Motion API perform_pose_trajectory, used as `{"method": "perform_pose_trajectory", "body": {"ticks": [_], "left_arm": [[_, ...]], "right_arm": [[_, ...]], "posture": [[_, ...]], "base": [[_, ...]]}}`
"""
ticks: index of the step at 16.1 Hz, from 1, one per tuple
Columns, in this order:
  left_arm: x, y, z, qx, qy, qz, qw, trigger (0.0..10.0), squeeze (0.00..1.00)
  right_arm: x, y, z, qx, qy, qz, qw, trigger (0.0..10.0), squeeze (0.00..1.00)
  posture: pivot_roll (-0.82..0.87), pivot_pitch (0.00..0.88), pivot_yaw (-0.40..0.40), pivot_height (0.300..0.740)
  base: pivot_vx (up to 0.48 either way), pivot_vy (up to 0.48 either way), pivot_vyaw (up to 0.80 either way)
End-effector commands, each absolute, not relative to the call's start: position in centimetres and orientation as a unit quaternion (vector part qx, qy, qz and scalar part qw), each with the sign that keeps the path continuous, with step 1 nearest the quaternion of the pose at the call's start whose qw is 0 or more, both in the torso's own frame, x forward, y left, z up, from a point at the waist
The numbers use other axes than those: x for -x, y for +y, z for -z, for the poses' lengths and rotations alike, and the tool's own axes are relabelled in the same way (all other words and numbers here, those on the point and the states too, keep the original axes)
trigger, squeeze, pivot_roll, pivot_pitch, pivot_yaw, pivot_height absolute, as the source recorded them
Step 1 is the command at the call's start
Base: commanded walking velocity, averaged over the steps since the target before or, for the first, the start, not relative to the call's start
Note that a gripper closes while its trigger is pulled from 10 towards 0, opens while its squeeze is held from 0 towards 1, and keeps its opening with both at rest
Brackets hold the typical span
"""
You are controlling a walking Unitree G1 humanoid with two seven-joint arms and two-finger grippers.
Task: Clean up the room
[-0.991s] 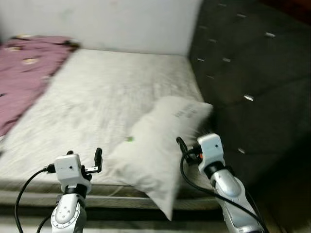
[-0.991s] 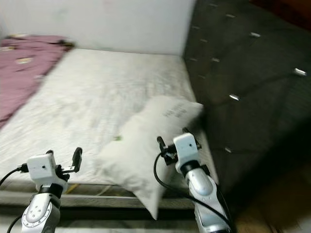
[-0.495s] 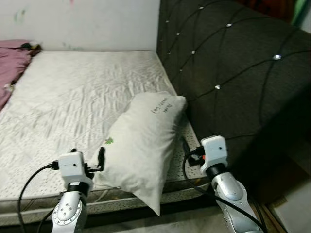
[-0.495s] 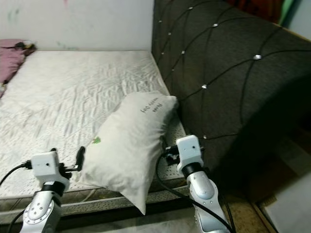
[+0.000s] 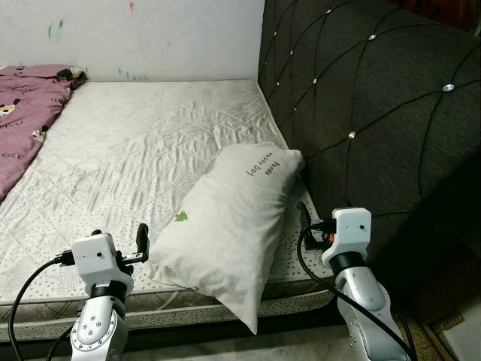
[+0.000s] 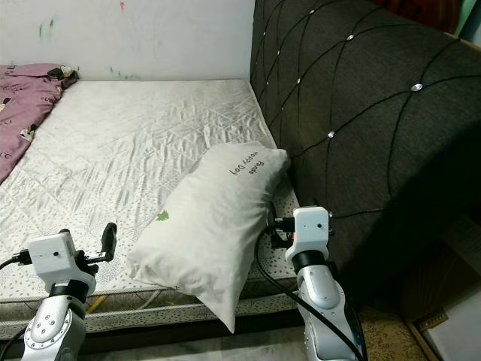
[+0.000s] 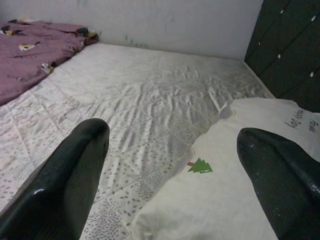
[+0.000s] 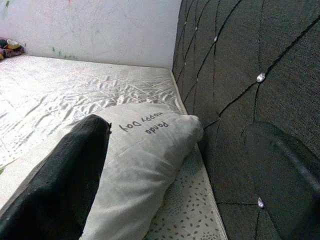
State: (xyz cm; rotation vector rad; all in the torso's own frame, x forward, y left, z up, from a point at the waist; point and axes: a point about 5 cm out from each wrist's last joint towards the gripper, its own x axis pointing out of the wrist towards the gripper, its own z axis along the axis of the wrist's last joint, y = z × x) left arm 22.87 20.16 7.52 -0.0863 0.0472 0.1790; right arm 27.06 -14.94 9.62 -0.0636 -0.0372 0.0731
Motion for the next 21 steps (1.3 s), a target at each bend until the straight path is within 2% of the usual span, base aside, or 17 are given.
{"method": "perform_pose_trajectory", "body": {"ticks": [1,12,16,21], "left_arm": [[-22.77,20.16,-7.59,0.043,0.028,-0.09,0.995,10.0,0.0],[-22.29,19.66,-7.84,0.053,0.038,-0.086,0.994,10.0,0.0],[-22.15,19.57,-7.76,0.055,0.043,-0.083,0.994,10.0,0.0],[-22.16,19.42,-7.7,0.056,0.047,-0.077,0.994,10.0,0.0]], "right_arm": [[-26.95,-14.92,-9.97,0.034,-0.024,-0.039,0.998,10.0,0.0],[-26.39,-14.29,-10.13,0.069,-0.018,-0.079,0.994,10.0,0.0],[-26.15,-13.99,-10.13,0.067,-0.02,-0.093,0.993,10.0,0.0],[-26.1,-14.08,-10.15,0.066,-0.019,-0.094,0.993,10.0,0.0]], "posture": [[0.08,0.0,0.001,0.74],[0.07,0.035,-0.021,0.74],[0.07,0.032,-0.021,0.74],[0.07,0.034,-0.023,0.74]], "base": [[0.0,0.0,0.0],[0.0,0.0,0.0],[0.0,0.0,0.8],[0.0,0.0,0.0]]}}
